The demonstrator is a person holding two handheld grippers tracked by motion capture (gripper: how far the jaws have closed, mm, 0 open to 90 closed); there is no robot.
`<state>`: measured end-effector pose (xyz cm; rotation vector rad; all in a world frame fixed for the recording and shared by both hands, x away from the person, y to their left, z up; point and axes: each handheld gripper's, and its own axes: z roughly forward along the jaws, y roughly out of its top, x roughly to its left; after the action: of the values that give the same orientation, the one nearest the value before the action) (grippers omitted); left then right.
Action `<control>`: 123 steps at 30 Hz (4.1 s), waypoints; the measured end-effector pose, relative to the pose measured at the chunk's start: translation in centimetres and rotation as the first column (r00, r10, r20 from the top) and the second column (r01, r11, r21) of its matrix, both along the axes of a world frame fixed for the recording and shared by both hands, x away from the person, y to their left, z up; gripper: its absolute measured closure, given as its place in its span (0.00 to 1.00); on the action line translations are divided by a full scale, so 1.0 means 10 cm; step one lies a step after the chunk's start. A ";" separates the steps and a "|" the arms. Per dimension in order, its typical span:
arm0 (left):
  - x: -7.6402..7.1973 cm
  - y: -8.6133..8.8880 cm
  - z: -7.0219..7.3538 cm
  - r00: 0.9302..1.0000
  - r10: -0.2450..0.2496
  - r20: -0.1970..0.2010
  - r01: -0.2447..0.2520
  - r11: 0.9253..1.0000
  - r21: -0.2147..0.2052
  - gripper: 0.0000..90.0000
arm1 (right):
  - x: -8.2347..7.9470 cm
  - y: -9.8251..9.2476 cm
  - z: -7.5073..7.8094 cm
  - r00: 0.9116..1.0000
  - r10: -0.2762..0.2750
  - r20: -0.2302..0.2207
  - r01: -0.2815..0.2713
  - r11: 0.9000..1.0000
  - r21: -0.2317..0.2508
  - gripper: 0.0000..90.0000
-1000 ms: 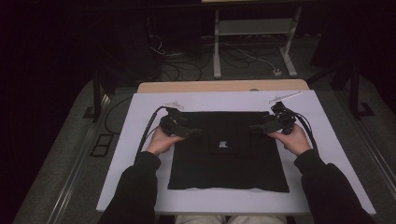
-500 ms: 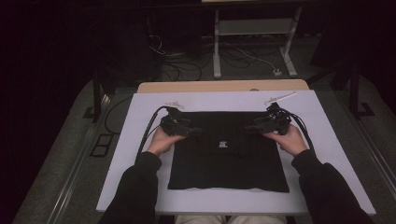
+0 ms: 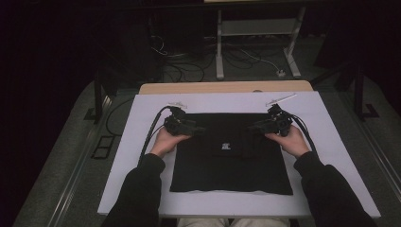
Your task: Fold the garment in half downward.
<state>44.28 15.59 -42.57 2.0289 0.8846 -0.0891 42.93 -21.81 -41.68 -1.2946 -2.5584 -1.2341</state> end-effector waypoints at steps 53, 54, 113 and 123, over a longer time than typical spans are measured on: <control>-0.04 -0.02 0.31 0.998 0.042 0.054 -0.042 0.999 0.000 0.97 | -0.09 -0.09 0.30 0.998 -0.007 0.063 0.003 0.998 0.065 0.95; -0.04 -0.02 0.32 0.998 0.039 0.057 -0.039 0.999 0.000 0.97 | -0.09 -0.09 0.31 0.998 -0.010 0.062 0.006 0.998 0.067 0.95; -0.60 0.04 0.50 1.000 0.001 0.026 0.000 1.000 -0.026 0.97 | -0.61 -0.04 0.37 0.998 0.047 0.041 -0.050 0.996 0.076 0.95; -0.71 0.07 0.45 1.000 -0.005 0.008 0.005 1.000 -0.022 0.97 | -0.71 -0.05 0.35 0.998 0.058 0.030 -0.060 0.995 0.076 0.95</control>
<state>37.16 16.32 -38.03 2.0096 0.8699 -0.0928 35.85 -22.26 -38.14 -1.1870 -2.5207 -1.3344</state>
